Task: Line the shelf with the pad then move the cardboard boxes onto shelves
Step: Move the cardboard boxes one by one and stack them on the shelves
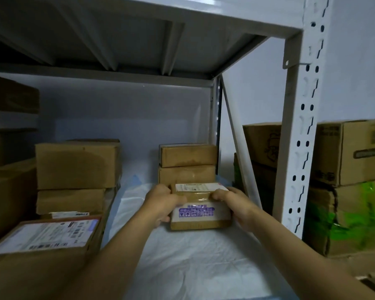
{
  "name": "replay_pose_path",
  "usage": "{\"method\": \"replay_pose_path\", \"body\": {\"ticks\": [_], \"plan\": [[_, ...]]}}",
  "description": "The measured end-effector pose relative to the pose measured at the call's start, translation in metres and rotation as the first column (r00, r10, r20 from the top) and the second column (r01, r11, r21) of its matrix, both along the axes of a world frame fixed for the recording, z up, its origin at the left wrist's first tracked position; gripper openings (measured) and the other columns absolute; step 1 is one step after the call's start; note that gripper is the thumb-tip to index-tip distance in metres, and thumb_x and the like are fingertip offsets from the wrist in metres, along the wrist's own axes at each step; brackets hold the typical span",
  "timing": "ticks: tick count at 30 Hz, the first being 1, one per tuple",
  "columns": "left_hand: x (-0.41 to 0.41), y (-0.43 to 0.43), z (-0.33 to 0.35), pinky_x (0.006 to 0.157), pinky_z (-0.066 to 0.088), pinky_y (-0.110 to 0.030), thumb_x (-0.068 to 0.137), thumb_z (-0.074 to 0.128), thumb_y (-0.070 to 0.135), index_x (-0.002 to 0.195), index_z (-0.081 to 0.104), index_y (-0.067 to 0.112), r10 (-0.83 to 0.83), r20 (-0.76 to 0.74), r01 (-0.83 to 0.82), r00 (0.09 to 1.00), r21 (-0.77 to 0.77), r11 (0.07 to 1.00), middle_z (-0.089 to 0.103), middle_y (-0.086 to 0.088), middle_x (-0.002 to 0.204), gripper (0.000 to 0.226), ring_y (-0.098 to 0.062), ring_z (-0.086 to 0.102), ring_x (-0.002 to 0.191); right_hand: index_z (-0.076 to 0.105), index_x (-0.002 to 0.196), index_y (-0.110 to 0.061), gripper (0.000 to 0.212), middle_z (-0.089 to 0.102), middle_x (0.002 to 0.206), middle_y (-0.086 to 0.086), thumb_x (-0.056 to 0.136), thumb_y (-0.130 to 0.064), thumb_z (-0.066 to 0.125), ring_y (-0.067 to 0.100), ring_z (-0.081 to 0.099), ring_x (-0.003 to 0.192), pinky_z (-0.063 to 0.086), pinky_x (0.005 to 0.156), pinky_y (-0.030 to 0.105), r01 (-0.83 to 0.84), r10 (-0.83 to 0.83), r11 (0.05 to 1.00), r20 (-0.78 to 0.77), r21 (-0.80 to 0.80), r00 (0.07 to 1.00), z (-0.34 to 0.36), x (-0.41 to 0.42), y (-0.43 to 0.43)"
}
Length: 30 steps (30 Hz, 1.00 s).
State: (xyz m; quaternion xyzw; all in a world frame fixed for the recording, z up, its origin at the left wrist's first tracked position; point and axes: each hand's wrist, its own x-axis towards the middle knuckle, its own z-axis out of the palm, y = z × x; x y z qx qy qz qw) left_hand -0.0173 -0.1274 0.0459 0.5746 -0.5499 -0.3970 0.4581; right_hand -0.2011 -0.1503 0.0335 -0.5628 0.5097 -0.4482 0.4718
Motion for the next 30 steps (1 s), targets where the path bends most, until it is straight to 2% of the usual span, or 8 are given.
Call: {"method": "replay_pose_path", "body": {"ticks": [5,9,13,17,20,23,26,30], "plan": [[0.004,-0.007,-0.015,0.081,0.058,-0.046,0.082,0.065,-0.005,0.084,0.051,0.017,0.051,0.020,-0.051,0.999,0.033,0.998,0.069,-0.009,0.100,0.027,-0.028,0.068,0.094,0.050,0.101,-0.027,0.011,0.065,0.094,-0.005,0.093,-0.021,0.056,0.015,0.064,0.091,0.049,0.097,0.037,0.027,-0.030,0.998,-0.064,-0.051,0.997,-0.003,0.003,-0.002],[0.007,-0.007,-0.024,0.073,0.060,-0.043,0.081,0.069,0.000,0.084,0.050,0.020,0.081,0.086,-0.083,0.993,0.016,0.996,0.068,-0.009,0.106,0.027,-0.028,0.068,0.096,0.050,0.111,-0.023,0.019,0.060,0.099,-0.002,0.094,-0.016,0.053,0.009,0.057,0.080,0.043,0.082,0.028,0.018,-0.028,0.998,-0.193,-0.054,0.981,-0.003,0.007,-0.002],[0.007,0.001,-0.022,0.054,0.051,-0.025,0.085,0.067,0.009,0.079,0.049,0.022,0.063,0.168,-0.065,0.984,0.004,0.998,0.066,-0.003,0.094,0.023,-0.022,0.067,0.086,0.049,0.126,-0.011,0.041,0.061,0.122,0.012,0.089,-0.019,0.062,0.024,0.059,0.098,0.050,0.091,0.039,0.149,-0.155,0.988,-0.217,-0.044,0.964,-0.004,0.008,-0.005],[0.019,0.020,-0.012,0.058,0.044,-0.024,0.083,0.069,0.016,0.079,0.052,0.025,0.135,0.127,-0.117,0.983,-0.141,0.983,0.060,0.003,0.085,0.020,-0.013,0.055,0.074,0.048,0.126,-0.019,0.043,0.053,0.125,0.009,0.086,-0.024,0.063,0.025,0.057,0.106,0.051,0.089,0.045,0.347,-0.458,0.833,-0.185,-0.431,0.869,0.008,0.029,0.005],[0.047,0.050,0.001,0.067,0.045,-0.026,0.085,0.067,0.015,0.078,0.059,0.024,0.280,0.011,-0.263,0.960,-0.301,0.916,0.060,0.005,0.080,0.013,-0.016,0.058,0.081,0.058,0.101,-0.019,0.013,0.060,0.096,0.002,0.089,-0.016,0.058,0.020,0.060,0.090,0.051,0.076,0.032,0.165,-0.225,0.885,-0.090,-0.434,0.970,0.023,0.069,0.032],[0.090,0.088,0.009,0.064,0.043,-0.020,0.091,0.057,0.014,0.087,0.064,0.017,0.518,0.041,-0.456,0.854,-0.421,0.784,0.060,0.005,0.081,0.009,-0.011,0.055,0.079,0.063,0.089,-0.013,0.010,0.062,0.084,0.005,0.093,-0.015,0.054,0.016,0.056,0.075,0.046,0.065,0.025,-0.203,0.172,0.961,-0.168,-0.188,0.971,0.026,0.114,0.068],[0.136,0.118,0.009,0.083,0.045,-0.029,0.096,0.047,0.021,0.098,0.065,0.013,0.694,0.235,-0.580,0.681,-0.406,0.706,0.065,-0.003,0.100,0.020,-0.021,0.058,0.097,0.064,0.101,-0.006,0.026,0.067,0.104,0.016,0.096,-0.027,0.051,0.018,0.058,0.081,0.047,0.062,0.024,-0.358,0.334,0.933,-0.305,-0.026,0.892,0.020,0.152,0.088],[0.164,0.137,0.000,0.082,0.047,-0.035,0.098,0.043,0.024,0.109,0.064,0.012,0.607,0.600,-0.541,0.521,-0.318,0.779,0.065,-0.010,0.109,0.026,-0.026,0.059,0.097,0.063,0.106,0.000,0.035,0.066,0.104,0.019,0.096,-0.031,0.051,0.021,0.058,0.084,0.048,0.061,0.025,-0.347,0.310,0.938,-0.385,-0.027,0.869,0.012,0.185,0.097]]}}
